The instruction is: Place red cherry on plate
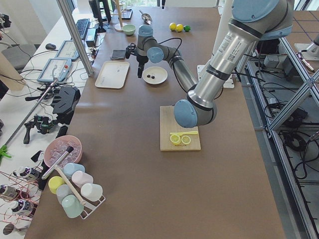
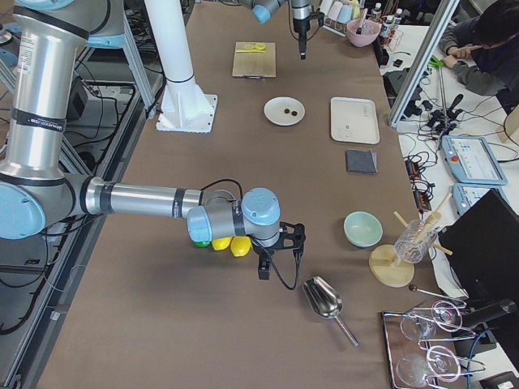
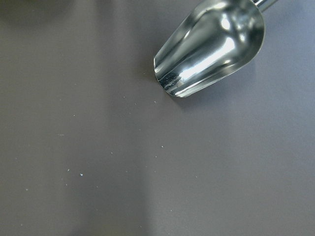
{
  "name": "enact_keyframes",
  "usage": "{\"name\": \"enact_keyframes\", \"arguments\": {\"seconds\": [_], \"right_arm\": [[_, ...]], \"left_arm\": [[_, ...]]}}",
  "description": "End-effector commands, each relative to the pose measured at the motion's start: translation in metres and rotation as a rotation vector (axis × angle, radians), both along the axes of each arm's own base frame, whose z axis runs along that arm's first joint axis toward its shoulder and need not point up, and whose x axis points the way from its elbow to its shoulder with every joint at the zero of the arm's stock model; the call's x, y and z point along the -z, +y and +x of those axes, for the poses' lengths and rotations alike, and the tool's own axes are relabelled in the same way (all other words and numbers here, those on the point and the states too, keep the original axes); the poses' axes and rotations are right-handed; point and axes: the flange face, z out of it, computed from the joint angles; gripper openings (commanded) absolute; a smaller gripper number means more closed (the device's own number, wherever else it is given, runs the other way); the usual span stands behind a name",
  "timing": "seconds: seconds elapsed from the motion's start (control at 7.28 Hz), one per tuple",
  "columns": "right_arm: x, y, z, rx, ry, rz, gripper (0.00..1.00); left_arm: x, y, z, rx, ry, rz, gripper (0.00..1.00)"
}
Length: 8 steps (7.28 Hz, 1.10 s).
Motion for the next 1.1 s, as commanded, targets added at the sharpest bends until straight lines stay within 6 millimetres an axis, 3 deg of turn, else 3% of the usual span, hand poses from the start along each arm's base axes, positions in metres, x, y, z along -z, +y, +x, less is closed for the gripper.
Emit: {"name": "enact_keyframes", "arguments": {"seconds": [0.0,0.14,0.27,0.41,0.55,0.69,0.82,0.96], "right_arm": [[0.003,-0.001,-0.007,0.04,0.013,-0.052,1.0],[0.024,-0.004,-0.004,0.093,0.023,-0.058,1.0],[0.053,-0.019,0.012,0.123,0.043,-0.098,1.0],[0.068,-0.025,0.037,0.159,0.136,-0.049,1.0],[0.062,-0.027,0.041,0.173,0.178,-0.046,1.0],[0.058,-0.027,0.041,0.174,0.176,-0.052,1.0],[0.055,-0.026,0.04,0.168,0.174,-0.044,1.0],[0.046,-0.028,0.04,0.167,0.172,-0.032,1.0]], "left_arm": [[-0.065,-0.036,-0.158,-0.1,-0.125,0.009,0.98],[-0.127,-0.031,-0.226,-0.113,-0.136,-0.008,0.98],[-0.194,-0.014,-0.278,-0.202,-0.18,0.025,0.98],[-0.243,0.01,-0.305,-0.225,-0.194,-0.011,0.98],[-0.271,0.016,-0.32,-0.21,-0.199,-0.06,0.98],[-0.302,0.022,-0.353,-0.15,-0.189,-0.061,0.98],[-0.332,0.038,-0.368,-0.117,-0.118,-0.038,0.98],[-0.358,0.048,-0.368,-0.117,-0.075,-0.025,0.98]]}}
